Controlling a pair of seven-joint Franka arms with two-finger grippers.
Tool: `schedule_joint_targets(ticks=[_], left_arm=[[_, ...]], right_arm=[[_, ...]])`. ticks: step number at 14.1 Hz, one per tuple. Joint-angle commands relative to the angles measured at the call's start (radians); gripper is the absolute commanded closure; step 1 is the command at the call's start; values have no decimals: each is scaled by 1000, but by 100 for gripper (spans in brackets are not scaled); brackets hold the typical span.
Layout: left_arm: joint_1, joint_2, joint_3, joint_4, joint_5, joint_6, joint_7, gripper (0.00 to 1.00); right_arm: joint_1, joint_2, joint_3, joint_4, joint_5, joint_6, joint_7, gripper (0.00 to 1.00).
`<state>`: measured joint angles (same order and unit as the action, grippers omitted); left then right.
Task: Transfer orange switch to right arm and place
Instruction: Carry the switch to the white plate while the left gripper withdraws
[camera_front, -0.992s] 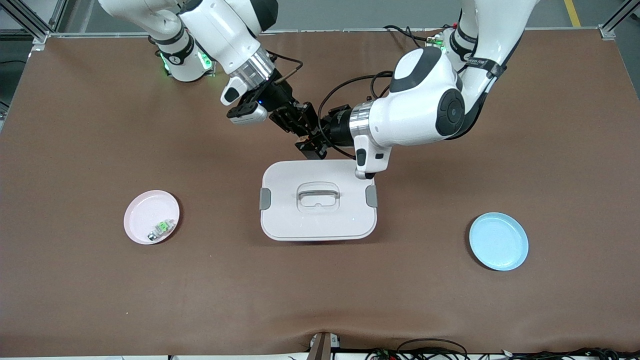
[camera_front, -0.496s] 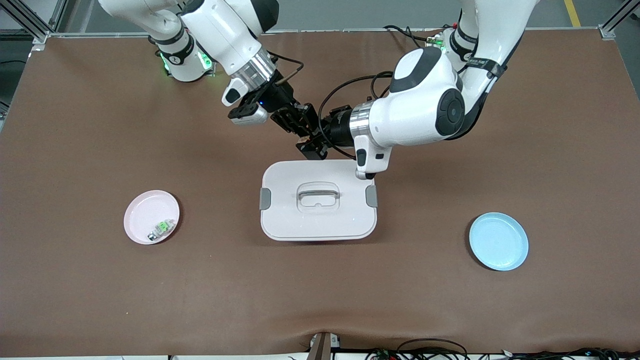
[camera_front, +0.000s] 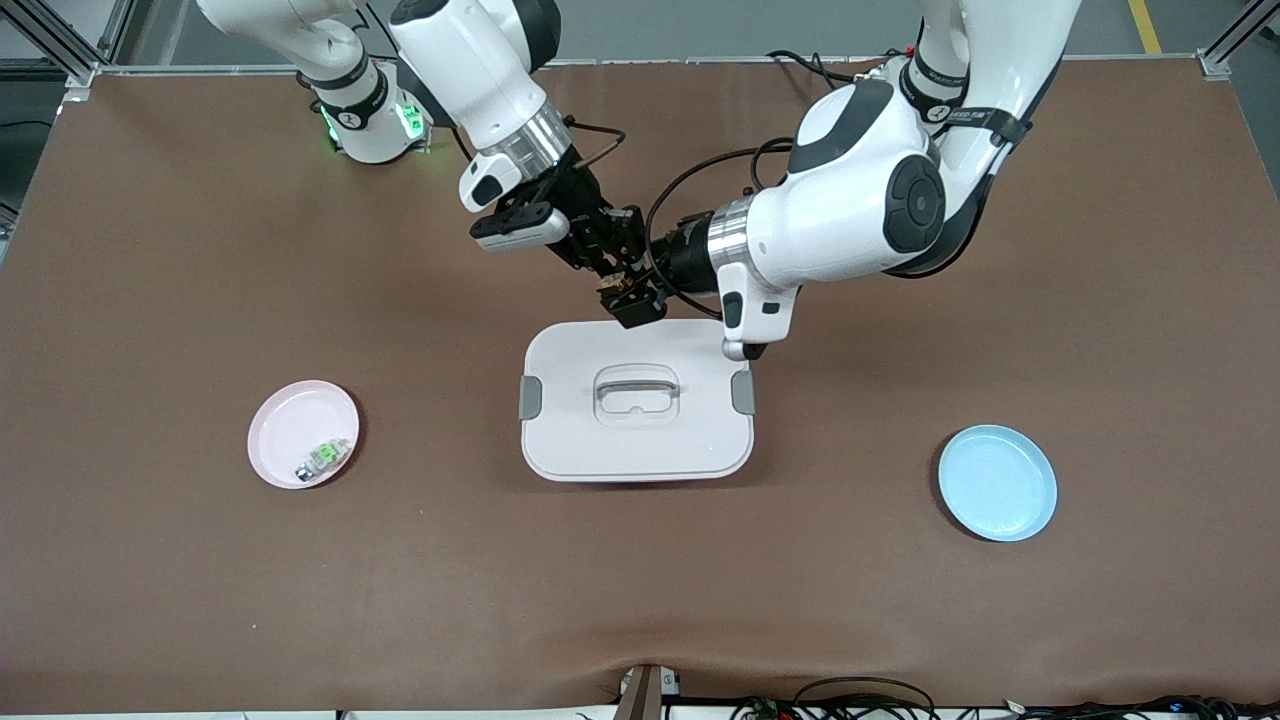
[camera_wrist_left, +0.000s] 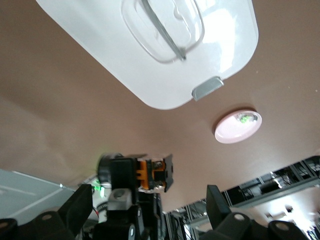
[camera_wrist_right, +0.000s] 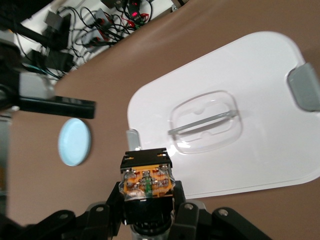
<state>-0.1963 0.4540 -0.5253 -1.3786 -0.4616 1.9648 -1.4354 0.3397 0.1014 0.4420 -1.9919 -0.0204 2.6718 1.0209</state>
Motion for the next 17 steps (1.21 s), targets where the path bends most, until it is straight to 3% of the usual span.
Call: schedule_joint_targets(ticks=[1,5,9,17], left_arm=[[49,-37,-2,0,66,-87,-7,0],[104,-109,2,-2,165,-156,105,0],[176,-115,2,-2,253,-222,182,0],[334,-115,2,-4,481,-316,538,0]], right_arm=[[-2,67,-2,131,-111,-189,-164,100],[-37,69,-8,151,-115,-340,-590,100],[-103,67,-8,151,-113,-505,-867,100],[-278,43,-3,99,-98,-579,-1329,100]])
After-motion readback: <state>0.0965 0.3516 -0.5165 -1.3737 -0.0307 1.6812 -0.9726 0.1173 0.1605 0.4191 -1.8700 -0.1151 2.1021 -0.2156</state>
